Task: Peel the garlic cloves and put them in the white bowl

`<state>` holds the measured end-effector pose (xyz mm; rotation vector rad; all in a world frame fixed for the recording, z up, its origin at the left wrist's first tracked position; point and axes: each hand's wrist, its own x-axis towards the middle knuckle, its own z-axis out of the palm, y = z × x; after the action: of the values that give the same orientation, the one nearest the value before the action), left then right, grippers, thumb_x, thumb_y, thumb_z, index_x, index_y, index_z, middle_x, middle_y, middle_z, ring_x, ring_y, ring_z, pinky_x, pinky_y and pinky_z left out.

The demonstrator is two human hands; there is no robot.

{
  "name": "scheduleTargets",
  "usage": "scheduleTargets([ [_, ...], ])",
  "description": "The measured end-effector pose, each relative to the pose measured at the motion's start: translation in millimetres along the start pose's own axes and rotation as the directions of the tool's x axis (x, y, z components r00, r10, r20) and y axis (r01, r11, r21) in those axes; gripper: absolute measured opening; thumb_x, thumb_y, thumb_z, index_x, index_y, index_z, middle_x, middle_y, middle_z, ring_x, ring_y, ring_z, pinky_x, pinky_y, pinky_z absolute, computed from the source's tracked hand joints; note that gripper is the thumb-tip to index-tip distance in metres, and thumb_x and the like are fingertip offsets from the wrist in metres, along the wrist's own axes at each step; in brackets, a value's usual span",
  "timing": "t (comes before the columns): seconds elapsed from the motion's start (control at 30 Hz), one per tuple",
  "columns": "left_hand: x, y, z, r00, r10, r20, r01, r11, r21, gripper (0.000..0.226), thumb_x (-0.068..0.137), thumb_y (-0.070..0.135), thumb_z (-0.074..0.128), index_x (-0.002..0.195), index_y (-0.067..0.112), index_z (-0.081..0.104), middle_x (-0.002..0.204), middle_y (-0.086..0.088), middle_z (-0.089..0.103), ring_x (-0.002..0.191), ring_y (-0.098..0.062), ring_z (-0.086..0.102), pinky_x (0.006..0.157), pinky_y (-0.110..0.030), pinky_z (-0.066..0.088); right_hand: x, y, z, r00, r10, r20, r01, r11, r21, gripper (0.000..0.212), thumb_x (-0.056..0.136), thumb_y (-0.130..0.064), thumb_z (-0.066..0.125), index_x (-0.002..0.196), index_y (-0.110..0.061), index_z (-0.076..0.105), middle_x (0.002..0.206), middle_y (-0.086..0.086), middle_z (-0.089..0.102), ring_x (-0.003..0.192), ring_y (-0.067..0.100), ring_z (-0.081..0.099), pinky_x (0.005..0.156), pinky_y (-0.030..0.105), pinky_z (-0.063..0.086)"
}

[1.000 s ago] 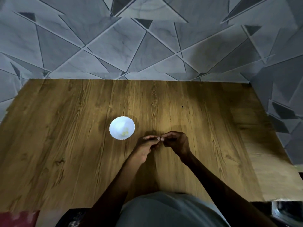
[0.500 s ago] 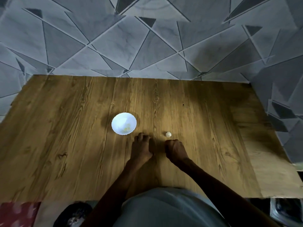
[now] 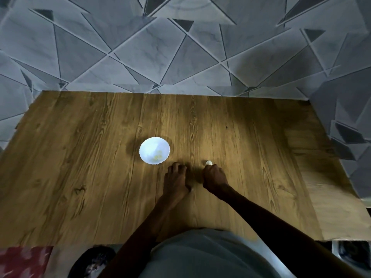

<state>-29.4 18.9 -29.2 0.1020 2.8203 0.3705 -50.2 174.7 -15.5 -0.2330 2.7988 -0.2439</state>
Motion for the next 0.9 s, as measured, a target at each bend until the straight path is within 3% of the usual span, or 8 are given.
scheduleTargets([
  [0.1, 0, -1, 0, 1.000, 0.013, -0.003, -0.013, 0.999, -0.049, 0.078, 0.080, 0.045, 0.072, 0.143, 0.017, 0.037, 0.152, -0.005, 0.027, 0.138, -0.031, 0.027, 0.111, -0.040, 0.031, 0, -5, -4, 1.000, 0.007, -0.003, -0.007, 1.000, 0.021, 0.041, 0.096, -0.009, 0.055, 0.135, -0.001, 0.044, 0.133, 0.016, 0.054, 0.116, 0.028, 0.058, 0.094, 0.032, 0.048],
  [0.17, 1, -2, -3, 1.000, 0.022, -0.020, -0.027, 0.964, -0.264, 0.058, 0.084, 0.031, 0.071, 0.136, 0.017, 0.050, 0.145, -0.004, 0.042, 0.134, -0.027, 0.038, 0.110, -0.036, 0.035, 0, -3, -3, 1.000, 0.017, -0.013, -0.015, 0.995, 0.102, 0.037, 0.097, -0.010, 0.055, 0.132, 0.000, 0.049, 0.126, 0.015, 0.059, 0.109, 0.025, 0.062, 0.087, 0.028, 0.050],
  [0.3, -2, -3, -20, 0.996, -0.026, 0.081, 0.075, 0.722, -0.688, 0.022, 0.087, 0.006, 0.066, 0.106, 0.015, 0.071, 0.106, -0.002, 0.071, 0.099, -0.015, 0.065, 0.086, -0.023, 0.051, -3, 0, -9, 0.998, 0.063, 0.001, -0.053, 0.829, 0.557, 0.010, 0.087, 0.000, 0.068, 0.095, 0.003, 0.071, 0.078, 0.003, 0.069, 0.059, -0.002, 0.063, 0.056, 0.009, 0.049],
  [0.43, -7, -2, -30, 0.984, -0.106, 0.144, 0.177, 0.472, -0.864, 0.012, 0.086, 0.003, 0.068, 0.091, 0.013, 0.072, 0.085, -0.005, 0.073, 0.077, -0.015, 0.070, 0.070, -0.024, 0.058, -20, -10, -23, 0.991, 0.110, -0.077, 0.003, 0.559, 0.829, 0.007, 0.081, 0.003, 0.075, 0.088, 0.000, 0.072, 0.076, 0.008, 0.074, 0.066, 0.012, 0.072, 0.060, 0.027, 0.060],
  [0.57, -9, -7, -31, 0.989, -0.066, 0.131, 0.146, 0.463, -0.874, 0.009, 0.087, 0.007, 0.070, 0.090, 0.015, 0.074, 0.083, -0.003, 0.074, 0.075, -0.011, 0.072, 0.070, -0.024, 0.058, -28, -15, -23, 0.981, 0.168, -0.099, 0.012, 0.453, 0.891, 0.012, 0.080, 0.003, 0.076, 0.084, -0.008, 0.072, 0.080, 0.010, 0.075, 0.074, 0.024, 0.074, 0.066, 0.039, 0.062],
  [0.7, -13, -8, -28, 0.990, -0.102, 0.093, 0.130, 0.460, -0.878, 0.007, 0.086, 0.009, 0.070, 0.088, 0.014, 0.074, 0.079, 0.002, 0.074, 0.075, -0.006, 0.070, 0.073, -0.019, 0.055, -32, -20, -20, 0.964, 0.143, -0.224, 0.107, 0.564, 0.819, 0.016, 0.079, -0.001, 0.078, 0.078, -0.015, 0.070, 0.074, 0.000, 0.073, 0.067, 0.012, 0.071, 0.061, 0.032, 0.061],
  [0.8, -16, -7, -24, 0.962, -0.164, 0.217, 0.253, 0.246, -0.935, 0.009, 0.087, 0.005, 0.068, 0.093, 0.004, 0.074, 0.087, -0.010, 0.074, 0.082, -0.016, 0.069, 0.076, -0.021, 0.055, -33, -26, -17, 0.932, 0.092, -0.350, 0.195, 0.688, 0.699, 0.016, 0.077, -0.004, 0.079, 0.075, -0.014, 0.068, 0.070, -0.008, 0.069, 0.066, 0.005, 0.068, 0.057, 0.017, 0.055],
  [0.9, -18, -9, -28, 0.927, -0.155, 0.341, 0.354, 0.063, -0.933, 0.010, 0.087, -0.001, 0.065, 0.086, 0.001, 0.075, 0.084, -0.013, 0.074, 0.079, -0.019, 0.070, 0.084, -0.029, 0.055, -38, -30, -15, 0.915, 0.053, -0.401, 0.232, 0.743, 0.628, 0.024, 0.073, 0.010, 0.072, 0.074, -0.013, 0.065, 0.071, -0.009, 0.065, 0.070, 0.006, 0.065, 0.056, 0.021, 0.054],
])
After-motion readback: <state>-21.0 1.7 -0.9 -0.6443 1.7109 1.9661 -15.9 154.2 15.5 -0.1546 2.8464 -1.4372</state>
